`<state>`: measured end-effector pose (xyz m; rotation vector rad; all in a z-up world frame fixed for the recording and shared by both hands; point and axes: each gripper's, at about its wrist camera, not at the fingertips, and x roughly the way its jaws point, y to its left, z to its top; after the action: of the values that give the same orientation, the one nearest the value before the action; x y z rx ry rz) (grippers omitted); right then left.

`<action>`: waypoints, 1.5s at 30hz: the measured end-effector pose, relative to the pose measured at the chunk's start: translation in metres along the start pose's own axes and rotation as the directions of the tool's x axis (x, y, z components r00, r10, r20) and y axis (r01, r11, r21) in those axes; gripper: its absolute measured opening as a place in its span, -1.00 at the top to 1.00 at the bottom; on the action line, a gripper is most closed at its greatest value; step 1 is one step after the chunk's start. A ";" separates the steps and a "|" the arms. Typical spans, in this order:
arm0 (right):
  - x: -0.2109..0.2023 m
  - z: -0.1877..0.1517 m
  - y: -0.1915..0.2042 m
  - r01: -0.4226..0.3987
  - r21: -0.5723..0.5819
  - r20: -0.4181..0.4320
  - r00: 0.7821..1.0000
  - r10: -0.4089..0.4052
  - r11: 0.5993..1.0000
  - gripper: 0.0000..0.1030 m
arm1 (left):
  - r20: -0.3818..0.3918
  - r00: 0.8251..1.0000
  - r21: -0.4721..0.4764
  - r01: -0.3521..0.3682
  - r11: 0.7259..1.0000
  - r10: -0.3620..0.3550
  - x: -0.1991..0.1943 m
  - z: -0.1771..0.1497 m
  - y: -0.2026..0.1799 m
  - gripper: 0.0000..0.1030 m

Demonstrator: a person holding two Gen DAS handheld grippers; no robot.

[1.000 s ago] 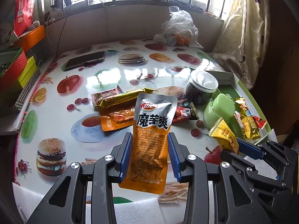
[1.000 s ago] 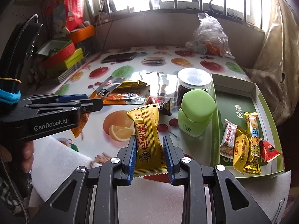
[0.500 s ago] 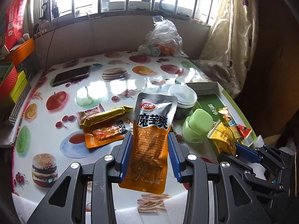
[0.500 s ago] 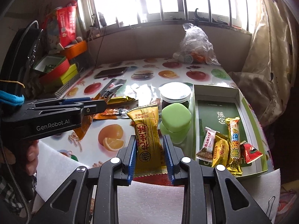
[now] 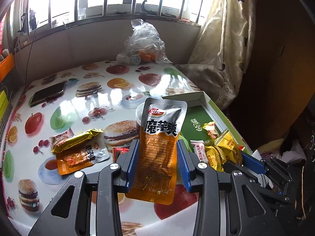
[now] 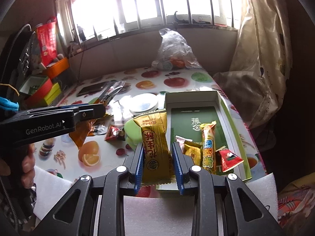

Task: Organize snacks
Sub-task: 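Carry orange packet and yellow candy over the green box with both tools, then lower both snacks into the green box and open the tools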

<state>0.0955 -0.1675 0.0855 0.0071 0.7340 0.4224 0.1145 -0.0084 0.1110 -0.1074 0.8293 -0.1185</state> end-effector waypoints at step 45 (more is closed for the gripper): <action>0.064 -0.010 -0.091 0.196 0.118 -0.130 0.975 -0.180 0.974 0.47 | -0.251 0.962 0.023 0.115 0.993 -0.106 0.127 0.020 -0.088 0.18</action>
<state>0.1655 -0.2282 0.0227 0.0355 0.8700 0.1940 0.2088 -0.1127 0.0449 -0.1047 1.0718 -0.2568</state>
